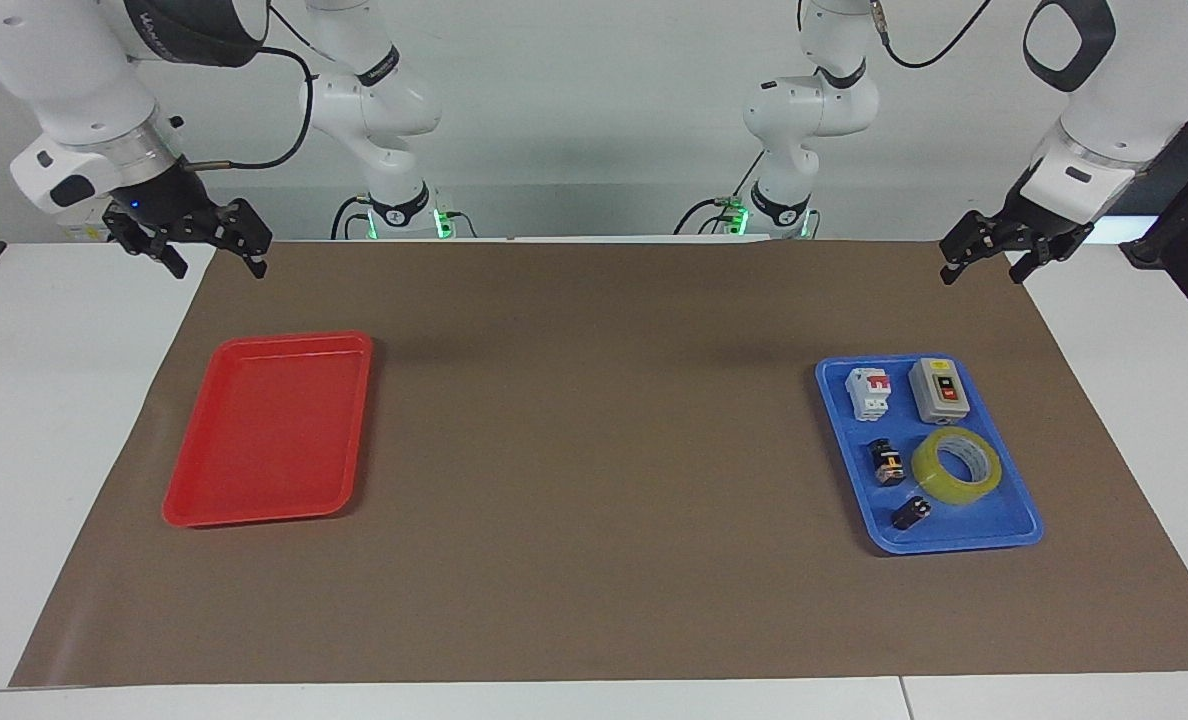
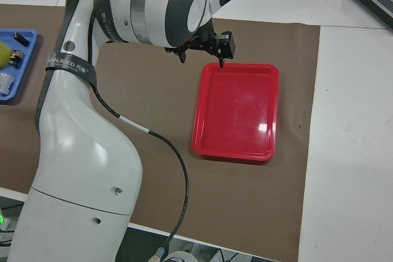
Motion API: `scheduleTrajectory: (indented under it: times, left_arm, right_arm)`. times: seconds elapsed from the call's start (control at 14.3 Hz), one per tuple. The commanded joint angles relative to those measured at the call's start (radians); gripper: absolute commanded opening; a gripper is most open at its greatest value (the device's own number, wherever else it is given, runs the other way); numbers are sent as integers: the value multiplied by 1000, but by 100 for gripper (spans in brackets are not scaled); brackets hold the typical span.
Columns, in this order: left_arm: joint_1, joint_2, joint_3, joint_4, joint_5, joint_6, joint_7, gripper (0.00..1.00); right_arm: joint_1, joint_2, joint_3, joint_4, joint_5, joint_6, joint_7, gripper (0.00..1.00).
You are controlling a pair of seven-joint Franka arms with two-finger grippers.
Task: Place and move tape with both arms
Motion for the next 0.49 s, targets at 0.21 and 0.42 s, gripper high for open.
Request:
scheduleTrajectory:
  times: [0.21,0.42]
  left_arm:
    - [1,-25,3,-20,14,4,14,100]
    - [0,-25,3,-20,13,11,14,100]
  right_arm:
    - [-11,4,7,5,-2,8,13,100]
    - [-11,4,7,5,-2,8,15,100]
